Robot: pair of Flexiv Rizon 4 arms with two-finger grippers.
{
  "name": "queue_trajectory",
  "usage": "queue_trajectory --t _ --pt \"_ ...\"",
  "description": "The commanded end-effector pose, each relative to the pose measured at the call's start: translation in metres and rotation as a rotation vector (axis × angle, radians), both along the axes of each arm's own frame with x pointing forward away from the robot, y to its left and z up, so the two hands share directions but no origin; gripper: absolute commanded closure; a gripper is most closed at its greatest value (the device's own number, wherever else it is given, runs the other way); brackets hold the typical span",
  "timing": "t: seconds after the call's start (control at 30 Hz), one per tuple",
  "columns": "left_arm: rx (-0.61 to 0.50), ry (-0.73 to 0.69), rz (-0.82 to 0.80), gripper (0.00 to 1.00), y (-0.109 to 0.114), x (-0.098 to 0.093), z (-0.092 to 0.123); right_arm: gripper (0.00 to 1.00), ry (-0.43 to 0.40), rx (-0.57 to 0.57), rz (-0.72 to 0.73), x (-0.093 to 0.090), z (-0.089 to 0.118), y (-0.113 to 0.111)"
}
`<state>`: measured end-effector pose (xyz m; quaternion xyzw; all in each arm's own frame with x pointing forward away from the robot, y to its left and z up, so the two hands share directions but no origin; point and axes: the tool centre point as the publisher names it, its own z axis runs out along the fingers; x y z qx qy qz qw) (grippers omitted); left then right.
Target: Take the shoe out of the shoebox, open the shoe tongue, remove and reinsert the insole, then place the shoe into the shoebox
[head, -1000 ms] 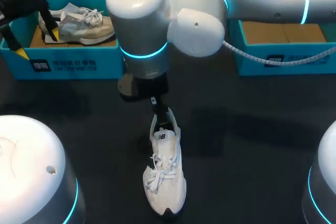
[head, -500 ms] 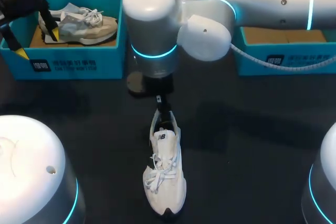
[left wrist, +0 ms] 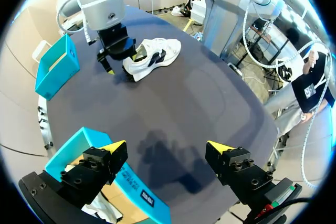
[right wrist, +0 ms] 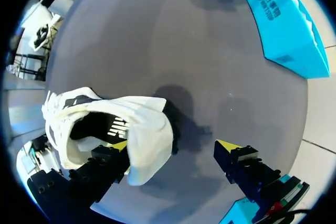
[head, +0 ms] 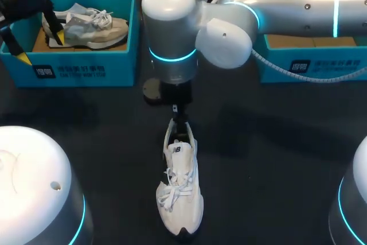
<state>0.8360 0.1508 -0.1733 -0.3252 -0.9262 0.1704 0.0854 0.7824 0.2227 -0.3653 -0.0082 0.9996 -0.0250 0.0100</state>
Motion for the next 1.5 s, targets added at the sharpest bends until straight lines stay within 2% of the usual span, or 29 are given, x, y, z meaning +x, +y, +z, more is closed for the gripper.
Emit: queue_trajectory --t 0.03,0.23,0.3,0.37,0.47,0.6,0.73,0.8,0.83,0.87,0.9,1.0,1.03,1.07,1.23,1.5 --pt "0.004 -0.001 -0.002 0.00 0.000 0.000 0.000 0.00 0.010 -0.023 -0.014 0.004 -0.009 0.010" --pt "0.004 -0.001 -0.002 0.00 0.000 0.000 0.000 0.00 0.022 -0.027 -0.053 0.003 -0.015 0.007" --pt "0.004 -0.001 -0.002 0.00 0.000 0.000 0.000 0.07 0.022 -0.027 -0.059 0.003 -0.017 0.008" --pt "0.004 -0.001 -0.002 0.00 0.000 0.000 0.000 0.28 0.029 -0.027 -0.074 0.002 -0.019 0.007" --pt "0.004 -0.001 -0.002 0.00 0.000 0.000 0.000 0.37 0.026 -0.028 -0.081 -0.002 -0.019 0.006" --pt "0.004 -0.001 -0.002 0.00 0.000 0.000 0.000 0.34 0.023 -0.026 -0.092 -0.007 -0.020 0.004" --pt "0.004 -0.001 -0.002 0.00 0.000 0.000 0.000 0.14 0.020 -0.022 -0.100 -0.011 -0.020 0.003" --pt "0.004 -0.001 -0.002 0.00 0.000 0.000 0.000 0.14 0.019 -0.021 -0.107 -0.012 -0.019 0.003" --pt "0.004 -0.001 -0.002 0.00 0.000 0.000 0.000 0.21 0.018 -0.020 -0.108 -0.012 -0.019 0.003" --pt "0.004 -0.001 -0.002 0.00 0.000 0.000 0.000 0.32 0.015 -0.017 -0.111 -0.012 -0.019 0.003" --pt "0.004 -0.001 -0.002 0.00 0.000 0.000 0.000 0.48 0.014 -0.016 -0.113 -0.012 -0.018 0.003" --pt "0.004 -0.001 -0.002 0.00 0.000 0.000 0.000 0.69 0.011 -0.012 -0.129 -0.012 -0.019 0.002" --pt "0.004 -0.001 -0.002 0.00 0.000 0.000 0.000 0.81 0.010 -0.006 -0.136 -0.011 -0.019 0.002" --pt "0.004 -0.001 -0.002 0.00 0.000 0.000 0.000 1.00 0.011 0.005 -0.142 -0.011 -0.020 0.001" --pt "0.004 -0.001 -0.002 0.00 0.000 0.000 0.000 1.00 -0.006 0.028 -0.153 -0.012 -0.016 -0.002" --pt "0.004 -0.001 -0.002 0.00 0.000 0.000 0.000 1.00 -0.089 -0.005 -0.160 -0.001 0.024 -0.014"
